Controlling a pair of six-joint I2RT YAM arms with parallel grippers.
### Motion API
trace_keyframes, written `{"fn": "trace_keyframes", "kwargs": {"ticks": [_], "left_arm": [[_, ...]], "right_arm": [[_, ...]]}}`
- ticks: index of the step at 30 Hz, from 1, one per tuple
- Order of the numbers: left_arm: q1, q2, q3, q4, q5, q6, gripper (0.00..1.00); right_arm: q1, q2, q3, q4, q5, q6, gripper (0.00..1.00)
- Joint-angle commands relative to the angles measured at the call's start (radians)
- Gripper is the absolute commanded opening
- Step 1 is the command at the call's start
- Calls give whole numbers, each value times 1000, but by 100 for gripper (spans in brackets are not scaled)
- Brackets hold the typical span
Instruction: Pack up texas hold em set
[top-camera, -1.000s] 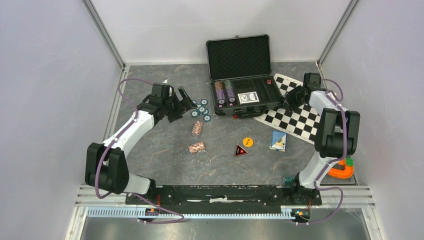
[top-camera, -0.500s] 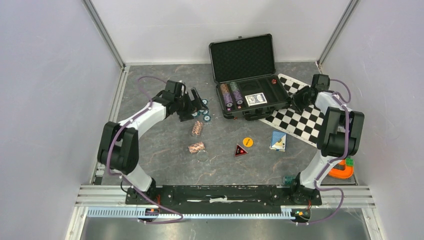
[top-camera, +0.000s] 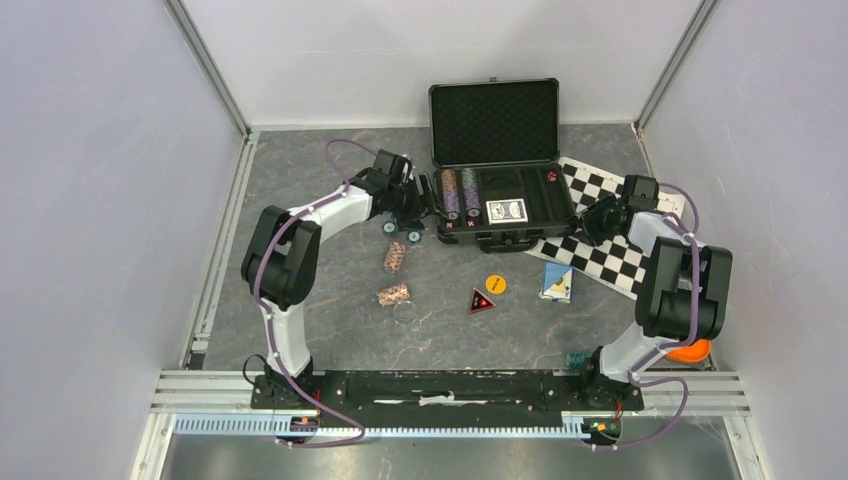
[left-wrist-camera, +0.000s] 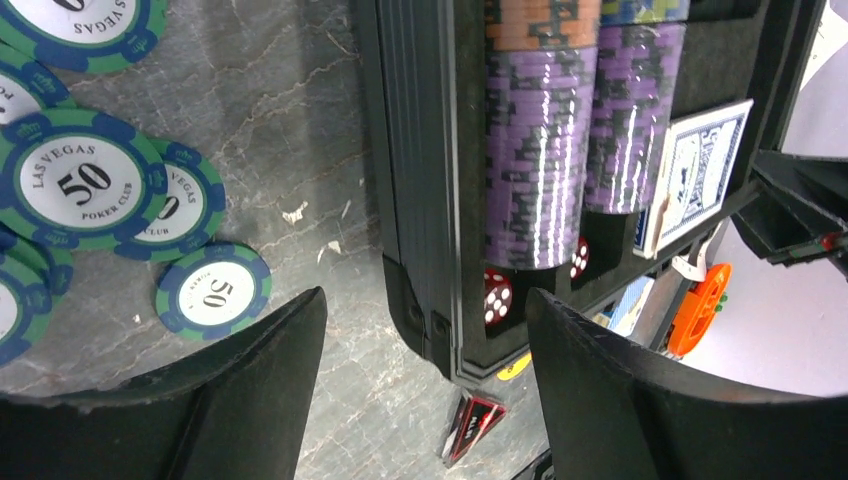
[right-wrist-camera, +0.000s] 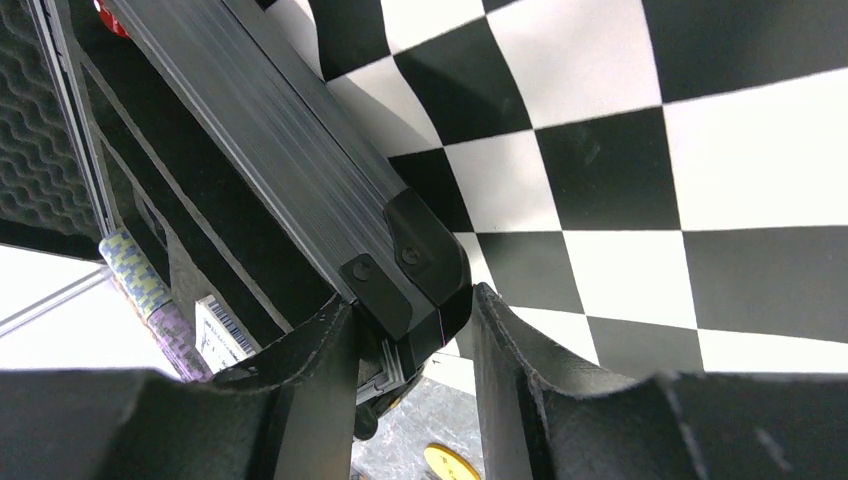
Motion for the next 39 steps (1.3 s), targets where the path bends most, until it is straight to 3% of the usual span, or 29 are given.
{"fn": "trace_keyframes", "kwargs": {"ticks": [1,5,13,19,30,32,35,39], "left_arm": [[0,41,62,7,22,-4,76],[0,60,73,3,3,-5,66],[-20,126,138,-27,44,-21,66],[-21,172,192,-24,102,-50,43],[-5,274,385,-21,106,-50,13],[-2,289,426,-25,103,-50,10],[2,302,460,-16,85,-53,8],[9,362,534,1,114,-70,8]], "right_arm": [[-25,-99,0,57,-19,45,0],[-24,-101,20,53,-28,47,0],[-16,-110,50,50,-53,79,0],[19,-103,100,50,-75,103,0],[49,-43,164,52,-73,99,0],[51,-39,168,42,-73,87,0],[53,-33,160,20,-73,59,8],[52,-33,126,10,-52,33,8]]}}
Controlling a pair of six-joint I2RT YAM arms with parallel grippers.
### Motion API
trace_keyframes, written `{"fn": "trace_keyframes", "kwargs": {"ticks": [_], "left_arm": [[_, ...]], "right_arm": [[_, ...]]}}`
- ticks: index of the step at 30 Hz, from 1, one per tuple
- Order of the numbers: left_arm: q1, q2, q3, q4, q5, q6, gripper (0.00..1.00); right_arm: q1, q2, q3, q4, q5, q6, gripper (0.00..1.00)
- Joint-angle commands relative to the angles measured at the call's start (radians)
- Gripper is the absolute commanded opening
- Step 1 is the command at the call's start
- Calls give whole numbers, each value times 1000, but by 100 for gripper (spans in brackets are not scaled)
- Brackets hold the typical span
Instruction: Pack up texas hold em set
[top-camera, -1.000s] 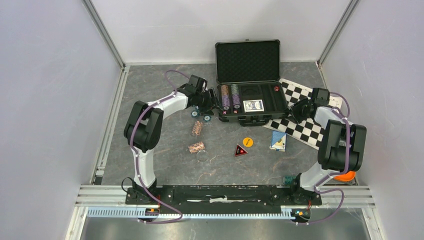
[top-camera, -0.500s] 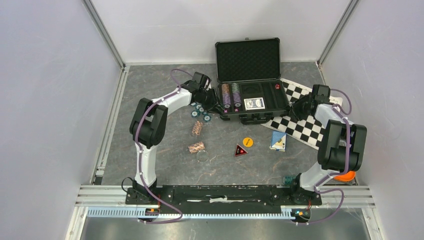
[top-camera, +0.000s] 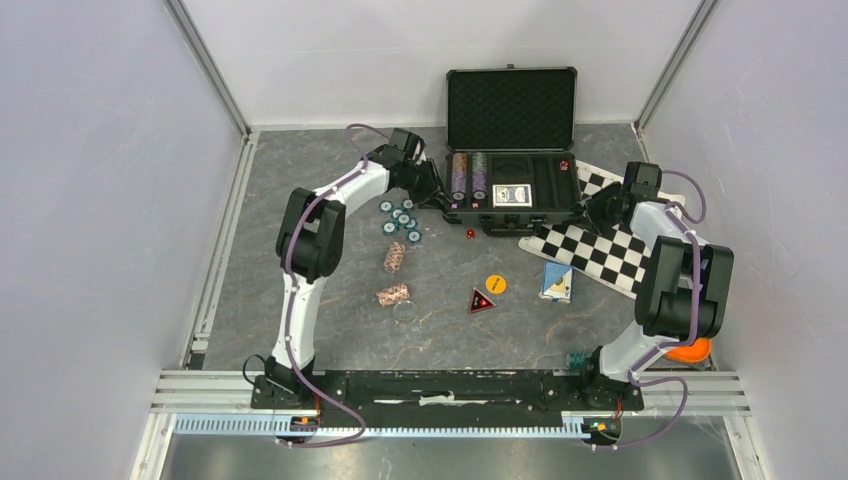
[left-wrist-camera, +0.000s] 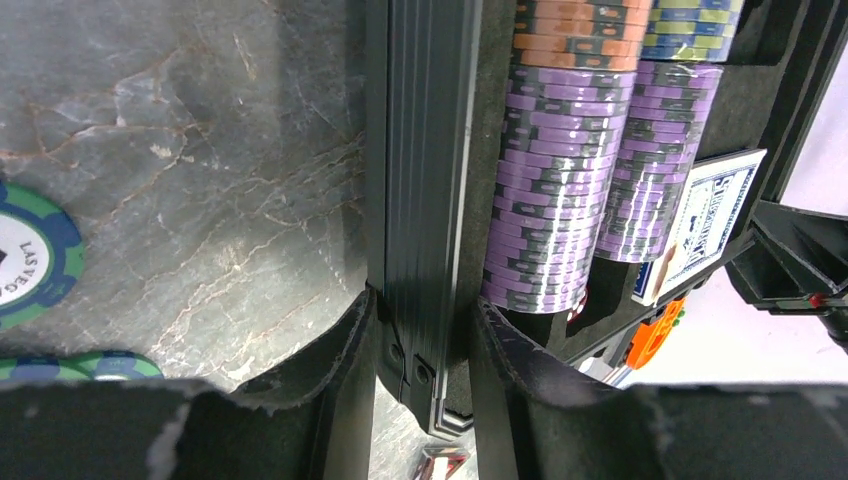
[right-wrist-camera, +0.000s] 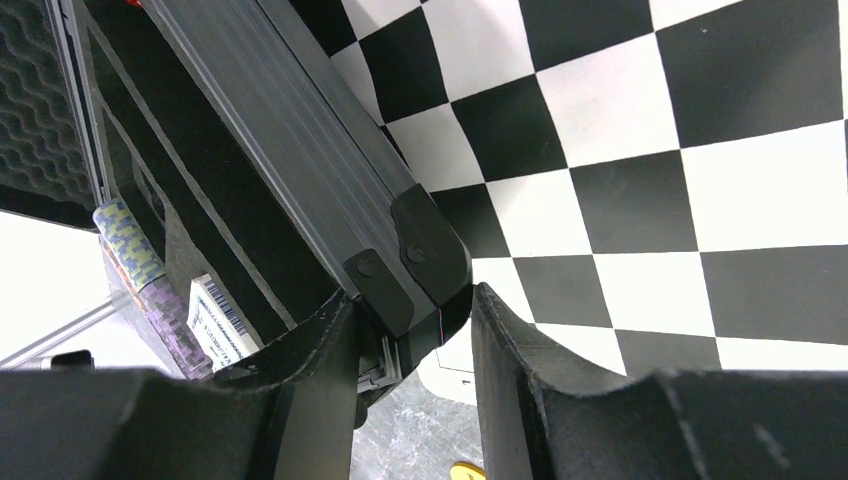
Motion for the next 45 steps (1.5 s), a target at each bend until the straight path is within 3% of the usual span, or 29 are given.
{"fn": "trace_keyframes", "kwargs": {"ticks": [1,14,24,33,39,42,45], "left_arm": [[-1,70,143,151,35,-63,7],[-16,155,226,107,44,-17,7],[-13,2,48,-24,4,124,8],[0,-152,-201,-37,-16,207,8],[4,-280,-372,-39,-24,248,8],[2,-264,-360,-6,-7,222,8],[-4,-203,-255,-1,-3,194,8]], "right_arm": [[25,-27,29,70,-108,-2,8],[48,-82,-148,38,-90,-54,4],[122,-201,-273,-38,-108,-90,3],[263,-270,-362,-64,-118,-65,2],[288,-342,-403,-67,-117,-38,2],[288,-337,-386,-64,-96,-42,1],[283,-301,-331,-63,-79,-48,0]]}}
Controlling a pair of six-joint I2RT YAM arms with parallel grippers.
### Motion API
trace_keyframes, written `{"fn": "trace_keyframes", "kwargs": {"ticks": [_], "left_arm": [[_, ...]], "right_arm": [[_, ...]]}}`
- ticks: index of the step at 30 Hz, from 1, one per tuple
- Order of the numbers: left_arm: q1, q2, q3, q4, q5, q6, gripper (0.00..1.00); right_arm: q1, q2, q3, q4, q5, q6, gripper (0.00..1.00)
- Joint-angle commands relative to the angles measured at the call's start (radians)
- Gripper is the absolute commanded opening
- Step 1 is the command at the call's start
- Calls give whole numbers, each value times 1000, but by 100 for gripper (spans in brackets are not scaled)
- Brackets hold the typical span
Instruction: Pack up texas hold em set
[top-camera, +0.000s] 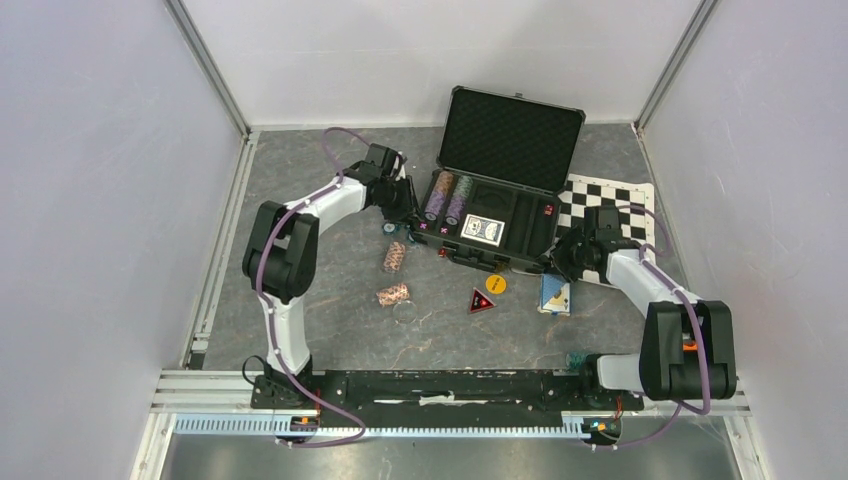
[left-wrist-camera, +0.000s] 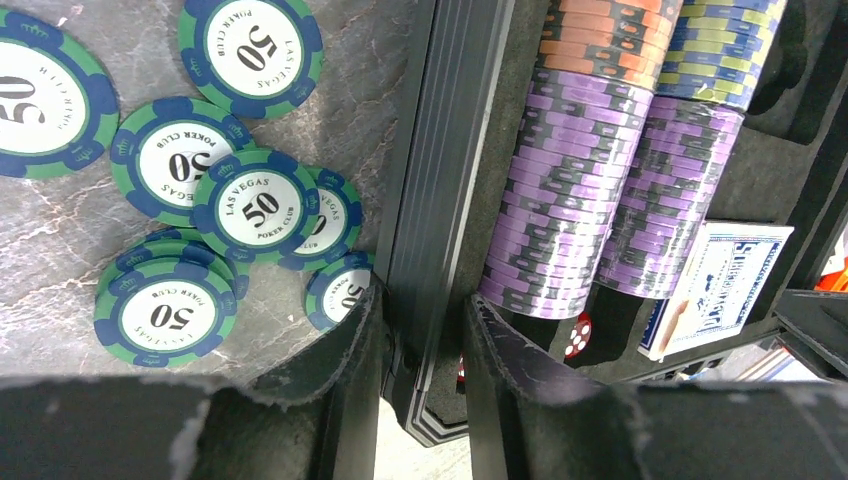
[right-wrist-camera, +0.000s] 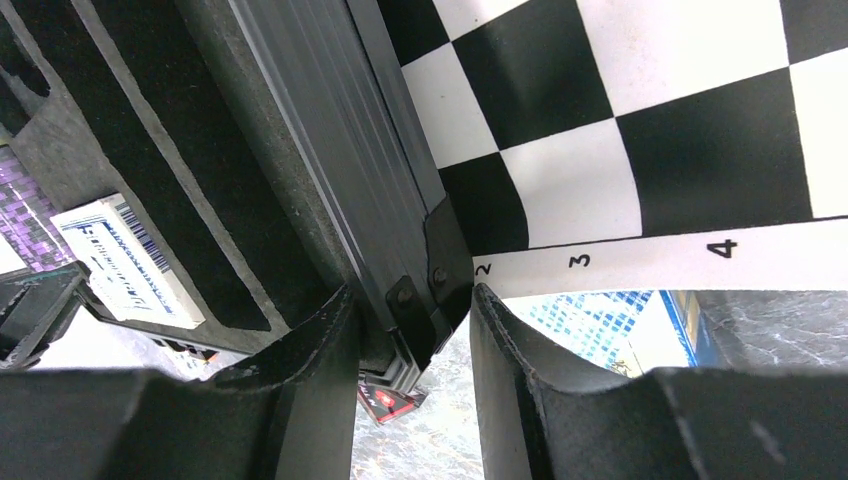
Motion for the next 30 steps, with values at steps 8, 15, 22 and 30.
{"fn": "trace_keyframes", "kwargs": {"ticks": [8,15,22,30], "left_arm": [[-76,206,361,-29,117,-79,8],[-104,295,457,-19,106,-103,8],[-100,318,495,-28,98,-94,8],[-61,324,523,-55,86,-70,9]], "right_arm": [[-39,106,204,-17,-85,-64,0],[-61,94,188,-5,-100,-69,0],[-53,86,245,-3,-106,-102,0],[67,93,175,56,-128,-32,0]]}}
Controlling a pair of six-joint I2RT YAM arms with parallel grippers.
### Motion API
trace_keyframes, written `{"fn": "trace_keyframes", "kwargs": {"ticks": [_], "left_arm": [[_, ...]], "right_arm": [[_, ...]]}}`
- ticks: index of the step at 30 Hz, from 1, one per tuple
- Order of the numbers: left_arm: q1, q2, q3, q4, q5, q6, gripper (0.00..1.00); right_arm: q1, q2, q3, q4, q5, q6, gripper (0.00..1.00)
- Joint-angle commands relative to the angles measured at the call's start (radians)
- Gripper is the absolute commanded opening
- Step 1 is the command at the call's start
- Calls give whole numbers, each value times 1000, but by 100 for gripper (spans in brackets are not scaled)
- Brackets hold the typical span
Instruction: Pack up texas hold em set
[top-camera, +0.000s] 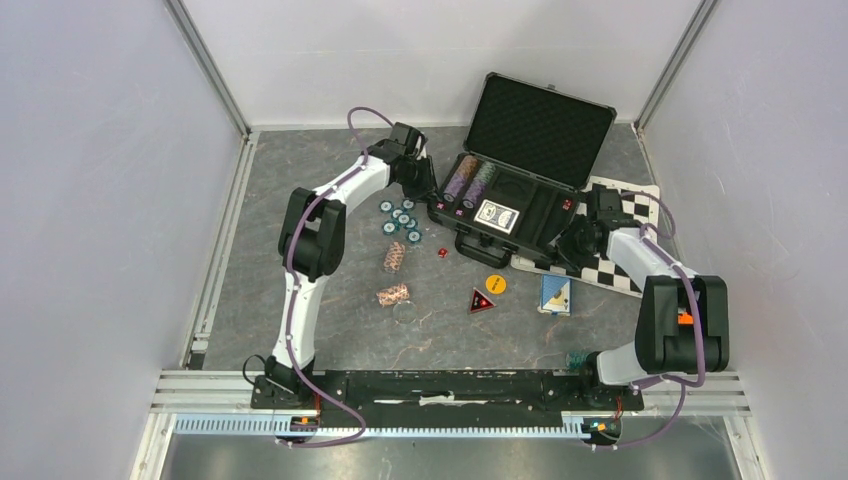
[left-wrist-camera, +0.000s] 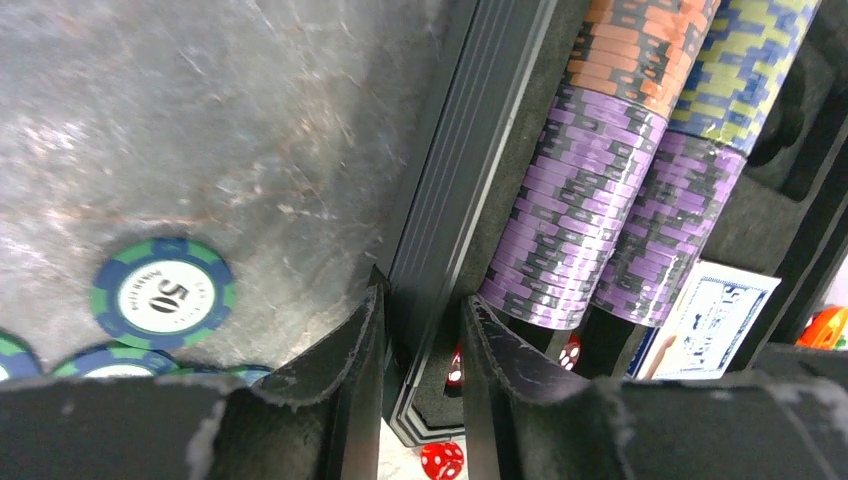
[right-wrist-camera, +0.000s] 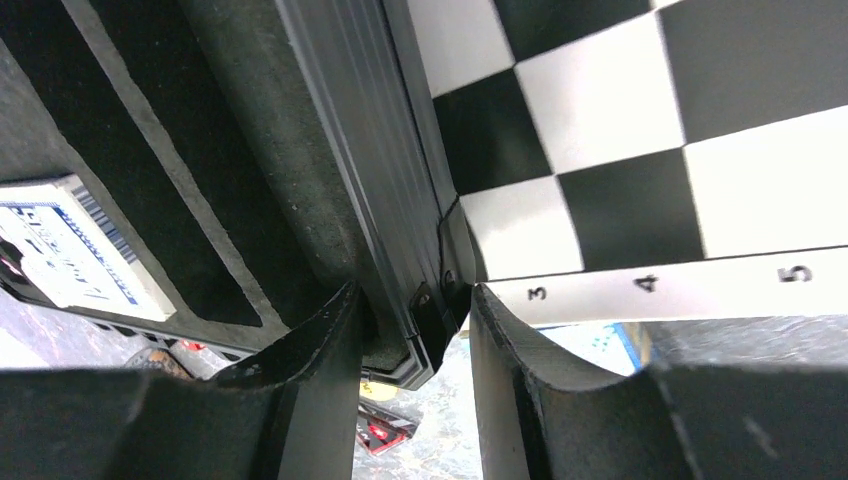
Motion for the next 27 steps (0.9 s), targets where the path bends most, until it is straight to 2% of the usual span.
{"fn": "trace_keyframes", "kwargs": {"ticks": [1,2,4,7,8,10,11,13,15,18,25,27], "left_arm": [[-13,32,85,82,91,-66,9],[-8,34,96,75,91,-64,9],[-6,36,110,74,95,-64,13],[-6,39,112,81,121,-74,19],[-9,41,111,80,129,-79,24],[-11,41,101,80,143,-80,35],[-12,39,95,81,146,-81,41],[-18,32,80,85,150,-75,44],[-29,26,57,109,153,-80,41],[-51,36,52,133,167,-102,31],[-60,72,65,152,167,-117,21],[-61,97,96,156,178,-131,19]], "right_arm": [[121,-39,-5,172,-203,47,0],[121,-39,-17,183,-204,55,0],[120,-32,-18,184,-200,53,9],[113,-17,5,167,-185,29,15],[102,-10,10,164,-182,25,22],[78,-1,20,155,-182,14,49],[68,0,25,151,-181,8,54],[46,-3,37,147,-177,-10,55],[40,-5,52,140,-165,-28,57],[37,8,53,137,-172,-33,45],[37,63,51,176,-168,-30,37],[-8,88,80,181,-162,-35,33]]}}
